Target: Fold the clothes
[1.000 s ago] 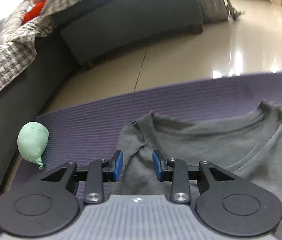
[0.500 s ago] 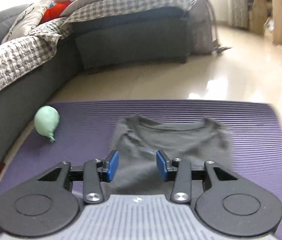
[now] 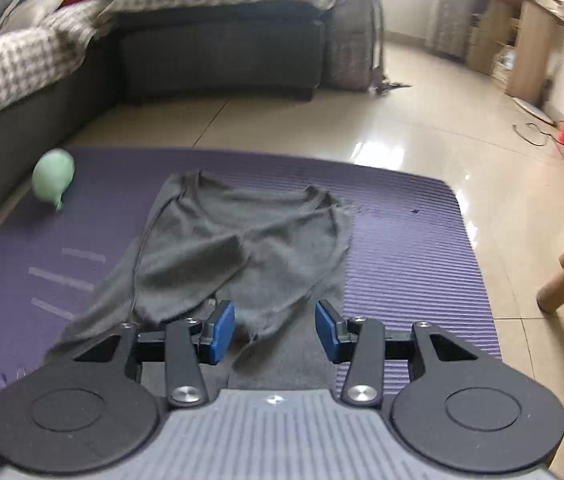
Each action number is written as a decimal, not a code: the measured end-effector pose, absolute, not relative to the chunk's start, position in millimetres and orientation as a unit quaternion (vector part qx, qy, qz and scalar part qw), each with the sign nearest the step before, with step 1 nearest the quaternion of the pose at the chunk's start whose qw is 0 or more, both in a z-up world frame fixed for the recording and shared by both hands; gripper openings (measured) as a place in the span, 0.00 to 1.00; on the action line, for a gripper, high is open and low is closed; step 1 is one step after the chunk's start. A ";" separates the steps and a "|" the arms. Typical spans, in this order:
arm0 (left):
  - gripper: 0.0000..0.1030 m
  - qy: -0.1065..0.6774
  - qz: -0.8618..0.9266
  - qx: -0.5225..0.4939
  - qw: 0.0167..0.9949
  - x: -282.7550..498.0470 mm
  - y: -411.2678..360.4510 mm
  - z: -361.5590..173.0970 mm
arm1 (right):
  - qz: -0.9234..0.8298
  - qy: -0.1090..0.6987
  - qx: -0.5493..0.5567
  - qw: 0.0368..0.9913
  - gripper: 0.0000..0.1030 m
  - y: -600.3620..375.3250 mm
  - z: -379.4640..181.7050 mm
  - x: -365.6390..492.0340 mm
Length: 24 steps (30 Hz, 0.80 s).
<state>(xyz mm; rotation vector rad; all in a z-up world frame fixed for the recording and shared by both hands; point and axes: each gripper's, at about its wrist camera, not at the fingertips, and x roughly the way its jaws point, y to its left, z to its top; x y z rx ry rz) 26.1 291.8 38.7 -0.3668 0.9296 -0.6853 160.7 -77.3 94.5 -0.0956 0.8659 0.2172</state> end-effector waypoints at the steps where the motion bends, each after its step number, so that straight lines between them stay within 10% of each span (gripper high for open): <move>1: 0.99 0.437 -0.324 -0.176 0.820 18.8 295.8 41.4 | 0.105 0.423 -0.052 0.899 0.44 -77.8 92.3 162.8; 15: 0.71 0.568 -0.185 -0.167 0.785 -26.6 326.3 -27.8 | 0.131 0.479 -0.039 0.867 0.44 -88.5 41.8 189.8; 20: 0.49 0.587 -0.189 -0.126 0.777 -23.8 300.9 -26.0 | 0.179 0.522 0.101 0.828 0.44 -56.9 18.4 205.0; 24: 0.08 0.599 -0.177 -0.096 0.775 -24.6 287.5 -27.3 | 0.201 0.540 0.159 0.802 0.44 -31.0 -0.6 210.8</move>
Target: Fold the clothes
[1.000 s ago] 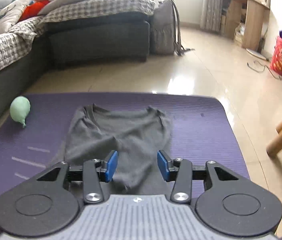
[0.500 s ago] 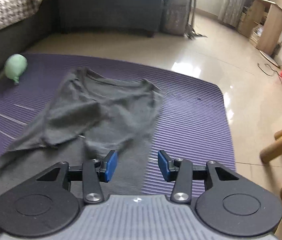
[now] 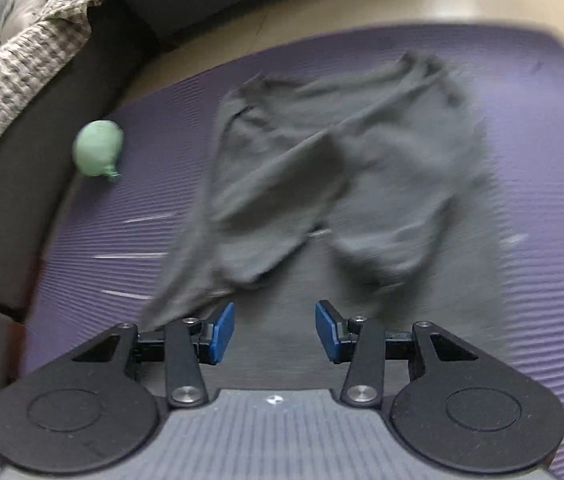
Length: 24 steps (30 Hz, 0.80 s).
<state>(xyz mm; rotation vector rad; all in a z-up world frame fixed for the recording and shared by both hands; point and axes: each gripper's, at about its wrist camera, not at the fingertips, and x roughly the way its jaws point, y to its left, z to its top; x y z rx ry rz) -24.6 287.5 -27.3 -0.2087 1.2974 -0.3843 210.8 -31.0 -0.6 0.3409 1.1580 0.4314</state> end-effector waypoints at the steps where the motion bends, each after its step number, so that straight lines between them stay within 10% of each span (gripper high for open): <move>1: 0.07 0.598 -0.177 -0.091 0.776 -24.9 285.8 -27.8 | 0.195 0.543 0.169 0.799 0.44 -20.0 -11.3 215.2; 11: 0.12 0.589 -0.177 -0.052 0.787 -26.3 270.9 -24.4 | 0.186 0.507 0.211 0.815 0.44 17.8 -36.5 236.9; 13: 0.11 0.584 -0.173 -0.044 0.792 -26.6 267.9 -22.7 | 0.186 0.500 0.201 0.821 0.06 23.8 -34.8 237.4; 24: 0.05 0.543 -0.180 -0.001 0.820 -34.8 251.1 1.5 | 0.197 0.457 0.153 0.854 0.05 13.7 14.5 256.8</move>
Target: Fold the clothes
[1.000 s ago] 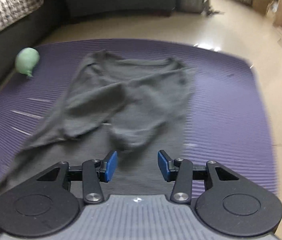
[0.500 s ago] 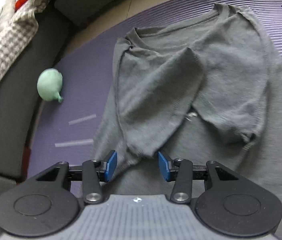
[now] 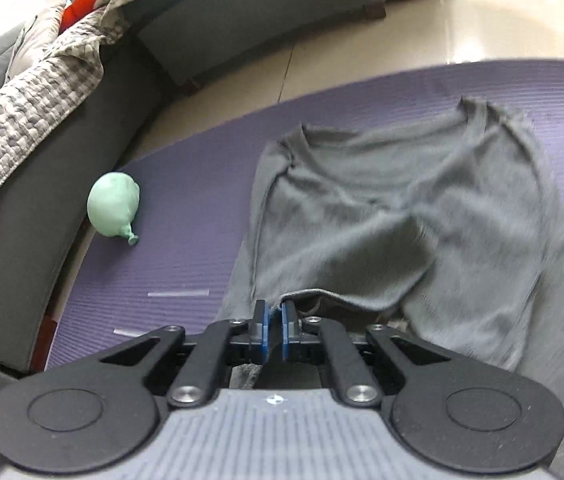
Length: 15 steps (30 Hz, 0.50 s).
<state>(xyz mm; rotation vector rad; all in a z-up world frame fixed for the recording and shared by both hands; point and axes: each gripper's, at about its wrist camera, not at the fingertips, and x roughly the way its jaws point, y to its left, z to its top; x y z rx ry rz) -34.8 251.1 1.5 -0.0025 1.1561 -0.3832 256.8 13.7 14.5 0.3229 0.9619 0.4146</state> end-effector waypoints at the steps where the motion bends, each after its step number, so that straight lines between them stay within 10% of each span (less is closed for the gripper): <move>1: 0.05 0.539 -0.189 0.001 0.821 -35.9 246.7 5.4 | 0.197 0.457 0.151 0.854 0.05 12.9 14.4 257.1; 15: 0.17 0.541 -0.298 0.021 0.786 -51.2 183.3 6.0 | 0.182 0.472 0.059 0.860 0.10 5.2 11.6 275.8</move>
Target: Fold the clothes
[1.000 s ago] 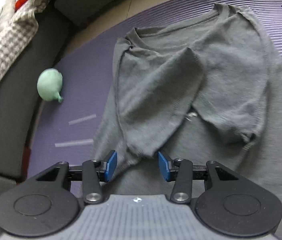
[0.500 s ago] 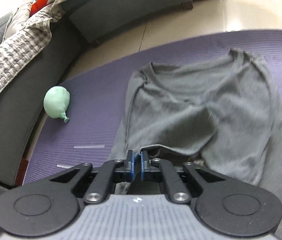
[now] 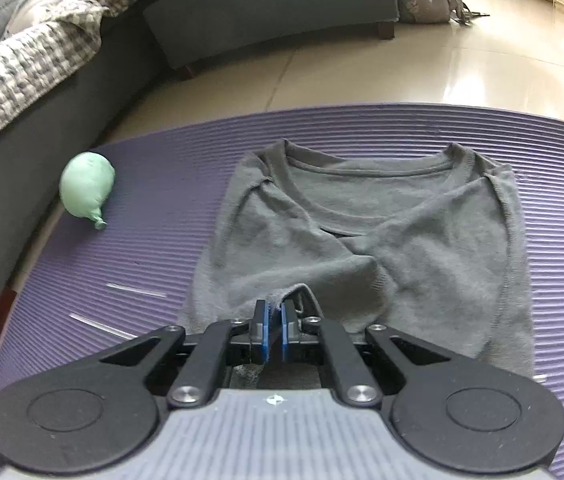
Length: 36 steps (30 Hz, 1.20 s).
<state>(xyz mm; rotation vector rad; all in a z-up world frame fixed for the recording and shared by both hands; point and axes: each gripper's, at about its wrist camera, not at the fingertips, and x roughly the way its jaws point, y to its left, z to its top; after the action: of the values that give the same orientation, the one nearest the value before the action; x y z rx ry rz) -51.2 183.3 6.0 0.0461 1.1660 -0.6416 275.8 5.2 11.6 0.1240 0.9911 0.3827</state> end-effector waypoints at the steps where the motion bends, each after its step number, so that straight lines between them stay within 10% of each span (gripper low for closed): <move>1: 0.25 0.543 -0.308 0.026 0.781 -55.2 180.9 6.6 | 0.174 0.482 0.054 0.857 0.18 0.5 8.6 276.0; 7: 0.53 0.537 -0.309 0.023 0.784 -62.3 190.5 10.2 | 0.178 0.490 0.050 0.852 0.31 -9.0 5.9 259.5; 36: 0.30 0.549 -0.308 -0.073 0.773 -58.0 231.7 -8.2 | 0.320 0.651 0.088 0.683 0.31 40.5 -30.7 6.0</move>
<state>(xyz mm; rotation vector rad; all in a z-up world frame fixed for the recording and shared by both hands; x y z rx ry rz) -58.0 231.7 -8.2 -0.1576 1.1899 -0.6678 6.0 40.5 -30.7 0.1973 1.4587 0.7179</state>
